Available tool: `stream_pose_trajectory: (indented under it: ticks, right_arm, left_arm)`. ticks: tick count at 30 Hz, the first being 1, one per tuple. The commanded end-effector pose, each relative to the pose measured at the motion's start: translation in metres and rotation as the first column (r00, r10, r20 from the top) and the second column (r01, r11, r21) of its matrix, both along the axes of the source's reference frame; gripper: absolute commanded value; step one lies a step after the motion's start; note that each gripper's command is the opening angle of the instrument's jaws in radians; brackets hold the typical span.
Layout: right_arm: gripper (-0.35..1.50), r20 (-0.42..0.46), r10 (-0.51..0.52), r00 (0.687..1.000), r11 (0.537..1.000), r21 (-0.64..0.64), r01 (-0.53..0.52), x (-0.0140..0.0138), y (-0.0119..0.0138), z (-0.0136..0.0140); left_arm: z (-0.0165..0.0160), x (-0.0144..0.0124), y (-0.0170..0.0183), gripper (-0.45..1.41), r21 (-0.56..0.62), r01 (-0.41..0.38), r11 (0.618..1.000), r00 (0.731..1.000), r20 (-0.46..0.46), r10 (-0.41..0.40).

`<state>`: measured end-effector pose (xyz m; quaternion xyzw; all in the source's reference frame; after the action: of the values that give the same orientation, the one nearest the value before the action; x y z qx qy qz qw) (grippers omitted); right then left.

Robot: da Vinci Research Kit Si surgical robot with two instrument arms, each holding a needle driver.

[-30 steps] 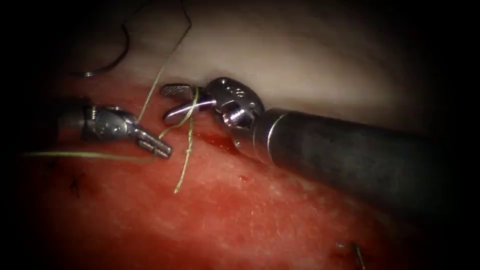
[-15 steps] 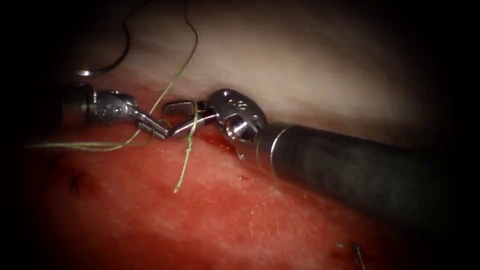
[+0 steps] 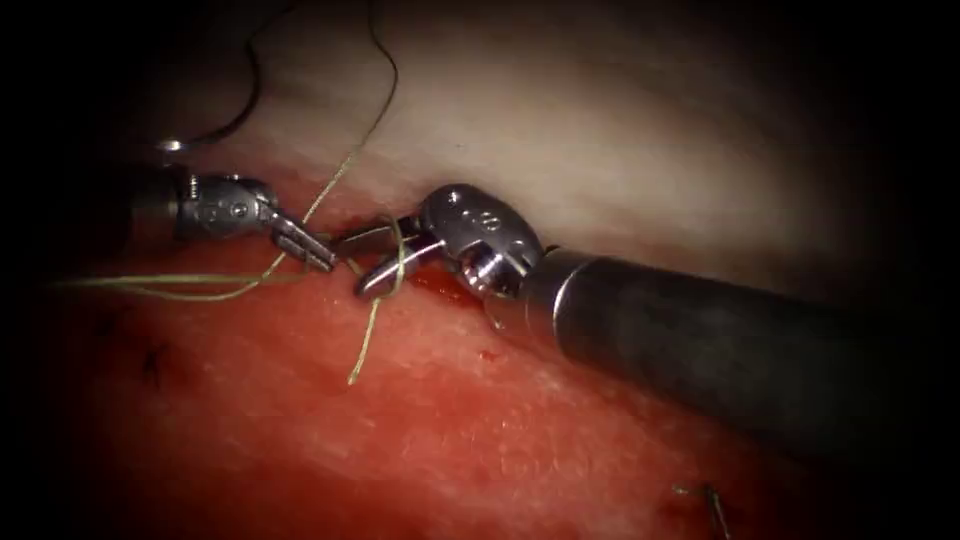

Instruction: Wound Closure

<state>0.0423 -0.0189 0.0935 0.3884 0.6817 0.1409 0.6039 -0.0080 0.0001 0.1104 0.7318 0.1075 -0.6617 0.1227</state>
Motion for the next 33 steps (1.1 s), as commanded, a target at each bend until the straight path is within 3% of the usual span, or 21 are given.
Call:
stream_pose_trajectory:
  ticks: [1,10,18,26,33]
  right_arm:
    - [0.44,0.004,-0.012,1.000,1.000,-0.005,0.012,0.0009,0.0000,0.0007]
    - [0.47,0.026,-0.117,0.993,0.991,-0.067,0.119,0.0010,-0.0005,0.0013]
    - [0.57,0.049,-0.221,0.974,0.954,-0.198,0.226,0.0014,-0.0022,0.0018]
    - [0.68,0.021,-0.249,0.968,0.939,-0.239,0.247,0.0015,-0.0029,0.0015]
    - [0.71,0.010,-0.250,0.968,0.900,-0.366,0.236,0.0017,-0.0024,0.0000]
  left_arm:
    - [0.0007,-0.0004,0.0001,-0.45,-0.001,-0.004,1.000,1.000,0.003,0.004]
    - [0.0009,-0.0002,0.0004,-0.45,-0.004,-0.018,1.000,1.000,-0.004,0.018]
    - [0.0012,0.0001,0.0009,-0.45,0.006,-0.025,1.000,1.000,-0.006,0.025]
    - [0.0015,0.0004,0.0014,-0.45,0.017,-0.029,0.999,1.000,-0.007,0.029]
    - [0.0018,0.0004,0.0013,-0.45,0.026,-0.029,0.999,0.999,-0.012,0.030]
